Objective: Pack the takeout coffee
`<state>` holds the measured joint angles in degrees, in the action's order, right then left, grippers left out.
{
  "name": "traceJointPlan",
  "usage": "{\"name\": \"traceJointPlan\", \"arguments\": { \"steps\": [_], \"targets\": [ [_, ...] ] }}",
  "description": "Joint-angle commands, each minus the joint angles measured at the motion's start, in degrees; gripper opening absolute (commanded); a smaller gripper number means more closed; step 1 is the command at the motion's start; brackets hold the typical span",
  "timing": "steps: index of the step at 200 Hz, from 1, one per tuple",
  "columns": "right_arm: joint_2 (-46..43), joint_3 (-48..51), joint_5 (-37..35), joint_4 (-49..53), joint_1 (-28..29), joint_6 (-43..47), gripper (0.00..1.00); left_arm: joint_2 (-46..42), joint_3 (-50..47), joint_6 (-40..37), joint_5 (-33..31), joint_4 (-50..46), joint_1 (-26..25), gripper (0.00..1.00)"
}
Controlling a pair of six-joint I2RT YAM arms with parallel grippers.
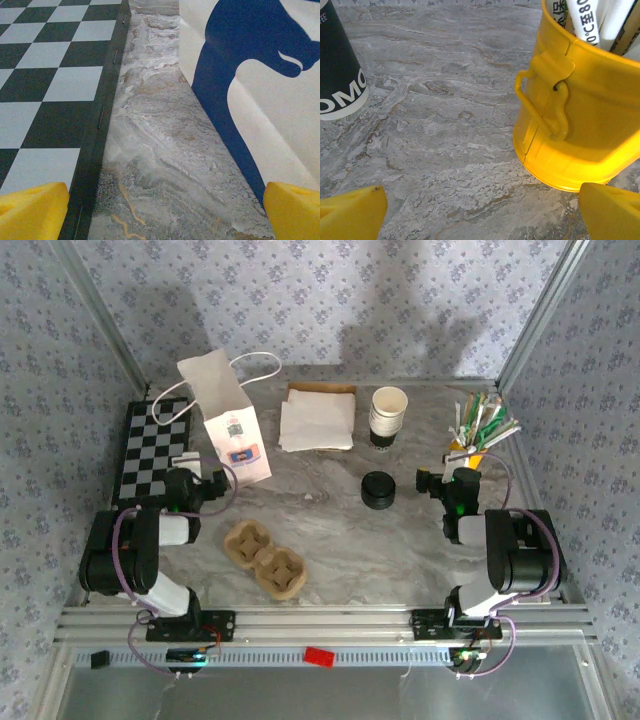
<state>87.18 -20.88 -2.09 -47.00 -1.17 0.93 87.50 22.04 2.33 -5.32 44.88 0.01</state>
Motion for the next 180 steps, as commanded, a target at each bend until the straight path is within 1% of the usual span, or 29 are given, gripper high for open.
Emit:
{"name": "traceJointPlan", "arguments": {
  "steps": [1,159,180],
  "targets": [
    [0.76,-1.15,0.33,-1.34,-0.47,0.61,1.00,0.54,1.56,-0.75,1.01,1.87,0.40,1.00],
    [0.68,-1.07,0.57,-1.39,-0.47,0.57,1.00,0.55,1.51,-0.82,0.96,1.96,0.43,1.00],
    [0.31,-0.40,1.40,-2.26,-0.51,0.80,1.00,-0.91,1.13,-0.41,0.09,1.53,0.43,1.00]
  ]
}}
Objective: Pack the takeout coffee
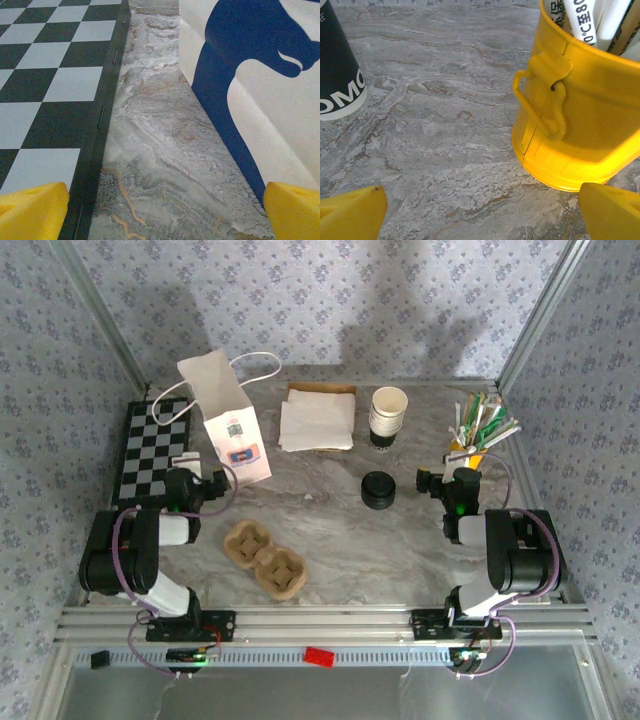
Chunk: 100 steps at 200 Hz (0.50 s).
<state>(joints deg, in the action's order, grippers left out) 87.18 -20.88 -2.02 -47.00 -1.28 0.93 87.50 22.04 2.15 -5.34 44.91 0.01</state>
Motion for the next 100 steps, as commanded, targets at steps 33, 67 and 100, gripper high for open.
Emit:
{"name": "traceJointPlan", "arguments": {
  "steps": [33,67,100],
  "targets": [
    [-3.96,2.87,0.05,-4.94,-0.04,0.82,1.00,-6.62,-1.65,-0.01,-0.08,1.69,0.40,1.00],
    [-10.59,2.37,-0.97,2.90,0.31,0.30,1.00,-15.62,-1.58,1.19,0.93,-8.28,0.38,1.00],
    [-17.65,0.12,-0.55,14.94,0.13,-3.09,1.00,-25.75,-2.43,3.14,3.27,-17.27,0.43,1.00]
  ]
}}
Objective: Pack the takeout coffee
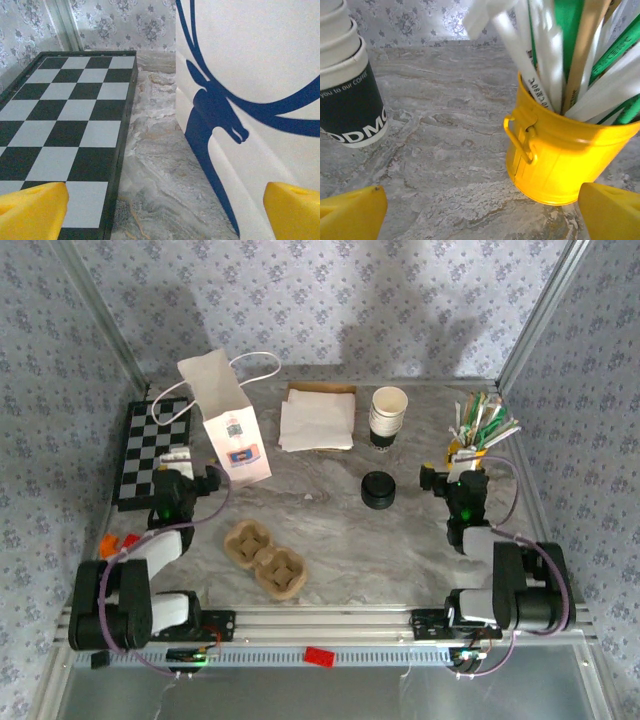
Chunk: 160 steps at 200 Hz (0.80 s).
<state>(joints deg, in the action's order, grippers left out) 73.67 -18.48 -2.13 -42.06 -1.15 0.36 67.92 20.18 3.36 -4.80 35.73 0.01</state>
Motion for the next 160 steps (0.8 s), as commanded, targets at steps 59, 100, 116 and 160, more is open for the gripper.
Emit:
{"name": "traceJointPlan", "arguments": {
  "steps": [59,100,116,160],
  "targets": [
    [-17.67,-7.78,-4.20,38.48,-1.84,-27.02,1.00,-21.76,3.19,21.47,1.57,-28.91,0.43,1.00],
    [-22.97,-6.88,3.42,43.08,-7.11,-32.92,1.00,-28.65,2.84,37.24,1.48,-36.71,0.40,1.00],
    [-22.88,-9.21,4.18,47.78,-6.20,-32.24,1.00,-29.48,4.14,39.89,4.32,-42.24,0.38,1.00],
    [-22.80,-18.45,-1.68,65.55,2.87,-30.72,1.00,-34.94,7.54,41.31,6.74,-55.34,-4.96,1.00]
  ]
}}
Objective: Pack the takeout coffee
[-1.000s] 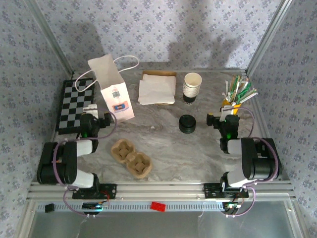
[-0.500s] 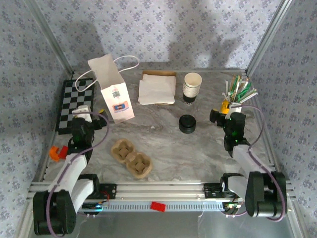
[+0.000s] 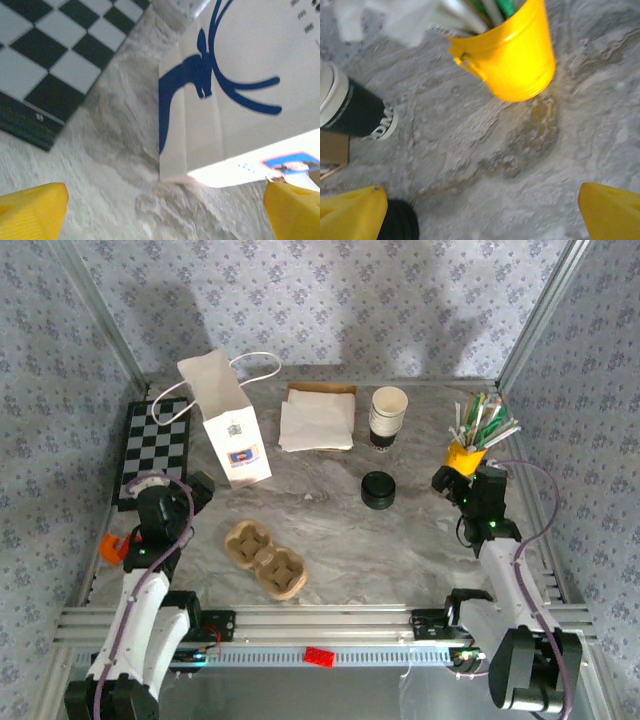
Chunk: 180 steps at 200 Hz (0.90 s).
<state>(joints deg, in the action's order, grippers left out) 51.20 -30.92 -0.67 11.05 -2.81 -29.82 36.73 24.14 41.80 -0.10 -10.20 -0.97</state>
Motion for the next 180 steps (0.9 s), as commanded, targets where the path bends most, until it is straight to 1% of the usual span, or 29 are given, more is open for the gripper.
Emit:
{"name": "traceJointPlan", "arguments": {
  "steps": [1,24,48,61,75,87,100,109,121,146,162,180],
  "targets": [
    [-0.28,-6.32,-3.39,12.82,4.81,-0.51,1.00,-3.94,3.65,2.90,1.90,-9.67,-4.31,1.00],
    [0.74,-11.83,-7.24,19.19,12.18,-1.27,1.00,-6.57,4.19,3.53,-1.22,-12.62,-13.12,1.00],
    [5.95,-20.94,-10.14,26.01,18.75,-1.84,1.00,-4.55,6.55,3.43,-5.46,-14.00,-23.21,1.00],
    [10.10,-26.77,-11.58,29.56,21.19,-1.75,0.99,-1.66,8.45,2.63,-7.14,-12.85,-28.78,1.00],
    [14.15,-32.46,-11.73,31.20,22.76,-0.81,0.97,2.71,11.41,0.76,-8.81,-11.30,-33.92,1.00],
    [17.43,-36.79,-11.81,31.76,23.23,0.05,0.94,7.62,14.55,-1.30,-9.99,-10.11,-38.06,1.00],
    [21.73,-43.56,-12.16,34.28,23.03,-0.03,0.93,12.62,17.79,-3.88,-10.49,-8.14,-41.93,1.00],
    [25.00,-47.41,-12.89,35.73,22.49,0.07,0.91,16.06,19.82,-5.50,-10.44,-7.08,-43.59,1.00],
    [29.38,-52.20,-11.95,36.53,21.63,0.46,0.90,19.94,22.21,-6.61,-10.06,-6.02,-44.59,1.00],
    [37.39,-59.88,-10.24,36.94,19.98,0.24,0.78,25.75,25.63,-9.08,-6.84,-1.51,-44.82,1.00],
    [42.11,-64.38,-9.56,37.57,19.06,0.26,0.72,28.92,28.58,-10.04,-7.60,-2.63,-44.82,1.00],
    [47.07,-69.14,-8.37,39.03,17.59,-0.34,0.63,31.96,30.52,-11.38,-6.89,-2.48,-44.77,1.00]
  ]
}}
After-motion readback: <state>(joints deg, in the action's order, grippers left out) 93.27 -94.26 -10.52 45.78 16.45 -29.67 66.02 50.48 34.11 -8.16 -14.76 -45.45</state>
